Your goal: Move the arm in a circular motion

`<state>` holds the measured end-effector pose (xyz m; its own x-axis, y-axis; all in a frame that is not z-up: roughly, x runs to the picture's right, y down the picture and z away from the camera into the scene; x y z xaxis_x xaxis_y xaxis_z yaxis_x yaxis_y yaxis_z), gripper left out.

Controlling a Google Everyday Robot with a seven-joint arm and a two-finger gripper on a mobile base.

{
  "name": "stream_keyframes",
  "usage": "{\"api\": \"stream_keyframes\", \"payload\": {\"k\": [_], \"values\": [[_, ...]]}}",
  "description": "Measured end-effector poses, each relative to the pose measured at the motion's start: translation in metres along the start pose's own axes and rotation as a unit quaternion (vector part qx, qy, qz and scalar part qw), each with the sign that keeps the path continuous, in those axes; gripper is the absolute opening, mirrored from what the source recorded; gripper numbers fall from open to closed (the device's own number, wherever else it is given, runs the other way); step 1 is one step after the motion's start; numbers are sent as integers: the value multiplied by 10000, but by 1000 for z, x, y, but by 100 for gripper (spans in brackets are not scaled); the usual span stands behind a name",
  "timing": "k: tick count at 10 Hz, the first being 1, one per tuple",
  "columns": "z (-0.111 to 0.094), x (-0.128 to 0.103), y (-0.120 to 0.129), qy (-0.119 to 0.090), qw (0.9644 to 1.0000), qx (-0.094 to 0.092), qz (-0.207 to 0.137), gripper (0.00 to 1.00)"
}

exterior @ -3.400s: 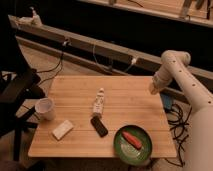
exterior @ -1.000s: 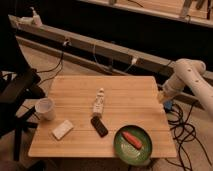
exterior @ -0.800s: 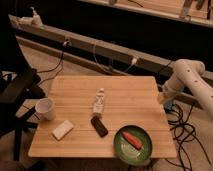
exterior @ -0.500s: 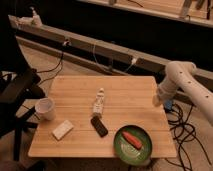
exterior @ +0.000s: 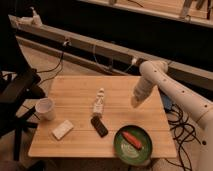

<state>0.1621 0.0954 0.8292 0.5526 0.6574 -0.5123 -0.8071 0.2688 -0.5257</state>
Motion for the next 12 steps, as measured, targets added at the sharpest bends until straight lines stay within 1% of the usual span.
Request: {"api": "stream_keyframes", "payload": {"k": [1,2,3,4,6,7,8,9,10,11,12], "values": [[3,-23,9,-28,9998,-54,-213,0],[4,-43,10,-91,9994,-94,-314,0],[3,-64,5,-184,9992,-135,-342,0],[1,-84,-4,-281,9989,-153,-338,0],[-4,-119,-28,-450,9987,-110,-225,0],[-7,-137,-43,-533,9985,-86,-125,3],[-9,-148,-57,-585,9983,-76,-3,11],[-11,-154,-68,-634,9979,-63,107,20],[-15,-157,-81,-668,9975,-58,224,32],[-15,-162,-86,-650,9977,-63,190,41],[-15,-170,-81,-640,9979,-56,115,45]]}}
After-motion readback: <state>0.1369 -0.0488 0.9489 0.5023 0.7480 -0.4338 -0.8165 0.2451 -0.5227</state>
